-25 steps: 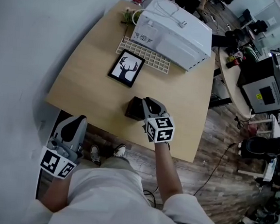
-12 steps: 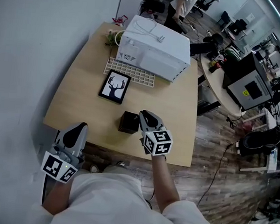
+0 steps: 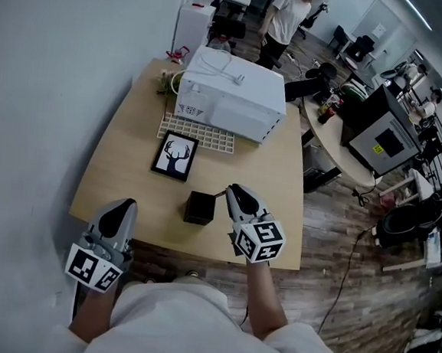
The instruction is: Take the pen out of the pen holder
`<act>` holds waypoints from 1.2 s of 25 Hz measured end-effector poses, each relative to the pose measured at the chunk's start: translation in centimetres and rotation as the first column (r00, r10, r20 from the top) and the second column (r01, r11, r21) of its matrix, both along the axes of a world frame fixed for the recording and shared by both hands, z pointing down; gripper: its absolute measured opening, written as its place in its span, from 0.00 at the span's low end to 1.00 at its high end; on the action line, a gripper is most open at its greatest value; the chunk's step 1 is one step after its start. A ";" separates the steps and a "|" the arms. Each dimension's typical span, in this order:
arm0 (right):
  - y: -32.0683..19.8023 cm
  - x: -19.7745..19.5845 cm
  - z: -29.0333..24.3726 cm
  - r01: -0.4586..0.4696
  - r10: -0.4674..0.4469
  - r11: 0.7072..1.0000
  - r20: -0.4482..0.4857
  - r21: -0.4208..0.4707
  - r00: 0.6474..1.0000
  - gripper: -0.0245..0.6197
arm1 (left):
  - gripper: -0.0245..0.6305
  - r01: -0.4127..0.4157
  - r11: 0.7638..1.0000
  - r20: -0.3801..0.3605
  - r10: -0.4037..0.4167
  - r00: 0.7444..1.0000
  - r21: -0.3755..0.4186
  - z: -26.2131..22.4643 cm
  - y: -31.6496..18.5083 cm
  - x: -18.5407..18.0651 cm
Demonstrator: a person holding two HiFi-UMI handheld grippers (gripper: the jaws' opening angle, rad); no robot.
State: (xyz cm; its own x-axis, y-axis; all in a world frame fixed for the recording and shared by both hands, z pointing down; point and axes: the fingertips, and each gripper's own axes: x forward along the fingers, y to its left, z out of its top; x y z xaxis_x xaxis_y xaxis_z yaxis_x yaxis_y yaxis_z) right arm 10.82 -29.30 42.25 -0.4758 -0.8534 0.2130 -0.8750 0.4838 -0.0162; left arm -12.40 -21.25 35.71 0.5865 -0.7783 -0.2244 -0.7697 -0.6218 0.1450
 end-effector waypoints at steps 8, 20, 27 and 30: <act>2.4 2.1 -5.4 -0.018 0.015 0.995 0.031 0.095 0.999 0.11 | 0.06 0.008 1.000 -0.015 -0.007 1.000 0.025 -1.2 -1.6 0.3; 6.5 6.1 -12.3 -0.065 0.049 0.967 0.072 0.247 0.996 0.10 | 0.06 -0.029 0.996 0.006 0.029 1.000 0.079 -3.2 -2.4 2.3; 8.6 8.3 -15.2 -0.112 0.087 0.946 0.093 0.305 0.992 0.11 | 0.06 0.020 0.996 0.003 -0.020 1.000 0.082 -3.5 -1.9 0.5; 9.5 8.7 -15.8 -0.124 0.097 0.941 0.101 0.313 0.990 0.10 | 0.06 0.049 0.995 -0.002 -0.049 0.999 0.082 -3.7 -1.7 -0.6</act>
State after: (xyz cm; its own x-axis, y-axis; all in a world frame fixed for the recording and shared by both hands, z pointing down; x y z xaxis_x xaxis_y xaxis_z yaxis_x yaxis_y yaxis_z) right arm 19.56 -19.80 26.42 -0.3787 -0.9184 -0.1146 -0.9255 0.3757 0.0476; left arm -13.02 -22.92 32.05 0.5477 -0.7852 -0.2890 -0.7997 -0.5928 0.0950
